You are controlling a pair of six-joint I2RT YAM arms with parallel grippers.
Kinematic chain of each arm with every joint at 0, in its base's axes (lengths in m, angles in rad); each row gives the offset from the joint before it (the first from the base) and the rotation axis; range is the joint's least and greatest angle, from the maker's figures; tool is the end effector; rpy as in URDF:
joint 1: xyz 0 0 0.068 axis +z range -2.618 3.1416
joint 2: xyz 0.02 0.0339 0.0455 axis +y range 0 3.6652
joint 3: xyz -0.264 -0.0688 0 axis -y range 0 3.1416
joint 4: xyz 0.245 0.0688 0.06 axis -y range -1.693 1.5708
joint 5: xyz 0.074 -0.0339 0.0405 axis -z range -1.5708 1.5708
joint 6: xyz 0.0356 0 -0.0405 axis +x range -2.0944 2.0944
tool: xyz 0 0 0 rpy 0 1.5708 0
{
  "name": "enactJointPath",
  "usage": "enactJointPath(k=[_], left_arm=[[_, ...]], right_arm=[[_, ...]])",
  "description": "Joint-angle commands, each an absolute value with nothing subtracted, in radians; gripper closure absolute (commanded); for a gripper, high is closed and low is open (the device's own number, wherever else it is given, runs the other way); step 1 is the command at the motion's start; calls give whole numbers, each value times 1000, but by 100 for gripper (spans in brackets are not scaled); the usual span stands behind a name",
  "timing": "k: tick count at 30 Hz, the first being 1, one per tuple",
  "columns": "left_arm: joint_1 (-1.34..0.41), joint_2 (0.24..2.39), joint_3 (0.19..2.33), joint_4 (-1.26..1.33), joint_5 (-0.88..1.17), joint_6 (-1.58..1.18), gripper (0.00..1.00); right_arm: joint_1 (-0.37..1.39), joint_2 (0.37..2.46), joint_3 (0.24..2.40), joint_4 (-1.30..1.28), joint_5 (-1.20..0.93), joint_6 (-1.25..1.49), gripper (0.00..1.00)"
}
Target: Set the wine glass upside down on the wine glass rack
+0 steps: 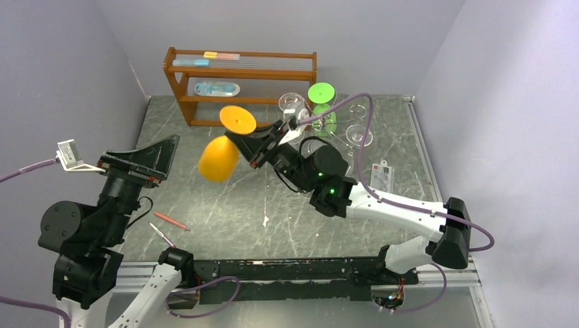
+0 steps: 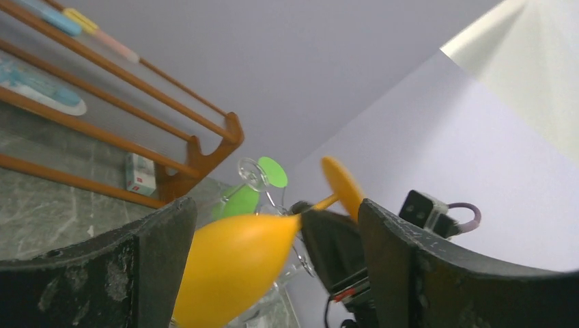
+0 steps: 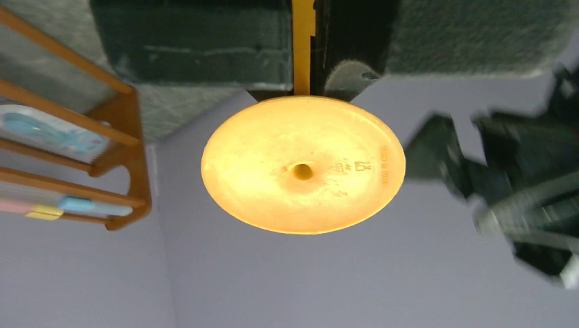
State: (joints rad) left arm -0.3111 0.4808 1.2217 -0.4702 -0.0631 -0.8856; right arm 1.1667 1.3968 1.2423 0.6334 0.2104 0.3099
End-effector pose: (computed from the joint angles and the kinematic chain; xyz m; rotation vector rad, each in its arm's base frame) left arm 0.0309 -0.0076 0.4745 -0.4409 1.2924 -0.9753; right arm 0.1335 0.2933 0.4452 -0.3000 1.1448 1.2006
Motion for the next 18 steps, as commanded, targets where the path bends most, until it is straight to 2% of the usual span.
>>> enactJointPath(k=[1, 5, 9, 11, 18], left_arm=[[-305, 501, 1223, -378, 91, -873, 9], [-305, 539, 1210, -329, 195, -926, 9], [-305, 624, 1275, -483, 228, -914, 11], [-305, 652, 1281, -500, 274, -915, 14], [-305, 678, 1210, -327, 514, -979, 27]], right_arm=[[1169, 1329, 1155, 670, 13, -40, 100], [1169, 1302, 1099, 669, -94, -178, 100], [1168, 1294, 1080, 671, -86, -239, 100], [1168, 1290, 1069, 674, -91, -254, 100], [1168, 1289, 1059, 663, -112, -260, 100]])
